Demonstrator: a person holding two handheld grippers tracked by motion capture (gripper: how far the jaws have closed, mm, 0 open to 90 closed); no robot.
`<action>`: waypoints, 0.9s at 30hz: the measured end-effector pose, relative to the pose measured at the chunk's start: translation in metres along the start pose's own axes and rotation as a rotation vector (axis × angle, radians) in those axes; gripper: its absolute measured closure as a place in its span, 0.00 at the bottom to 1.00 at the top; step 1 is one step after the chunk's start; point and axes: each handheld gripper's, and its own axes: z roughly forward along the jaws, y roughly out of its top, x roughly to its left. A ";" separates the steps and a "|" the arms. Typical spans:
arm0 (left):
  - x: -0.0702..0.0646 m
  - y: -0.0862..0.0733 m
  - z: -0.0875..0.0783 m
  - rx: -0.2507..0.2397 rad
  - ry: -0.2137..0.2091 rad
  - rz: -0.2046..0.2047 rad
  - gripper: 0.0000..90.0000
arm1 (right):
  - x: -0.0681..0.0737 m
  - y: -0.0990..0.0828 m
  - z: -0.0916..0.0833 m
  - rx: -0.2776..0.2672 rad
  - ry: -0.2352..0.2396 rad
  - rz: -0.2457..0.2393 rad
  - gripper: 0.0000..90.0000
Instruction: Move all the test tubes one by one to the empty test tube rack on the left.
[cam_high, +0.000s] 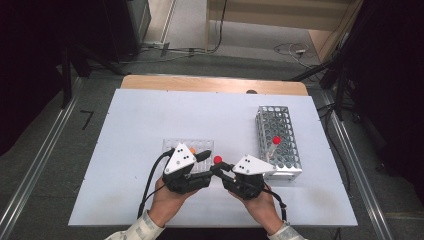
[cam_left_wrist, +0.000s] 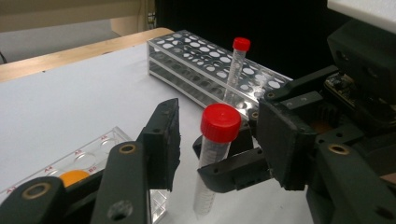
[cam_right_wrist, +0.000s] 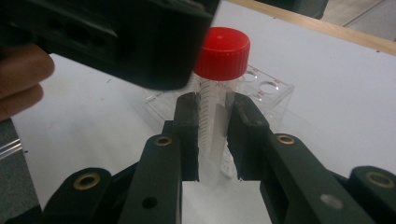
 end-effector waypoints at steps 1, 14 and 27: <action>-0.001 0.000 0.001 0.002 0.003 0.002 0.60 | 0.001 0.000 0.000 -0.001 0.003 -0.002 0.80; -0.002 -0.002 0.004 0.008 0.011 0.024 0.77 | 0.004 0.000 0.001 0.001 0.024 0.000 0.80; 0.001 0.002 -0.005 -0.013 0.008 0.013 0.78 | 0.002 0.001 -0.005 -0.001 0.066 -0.004 0.57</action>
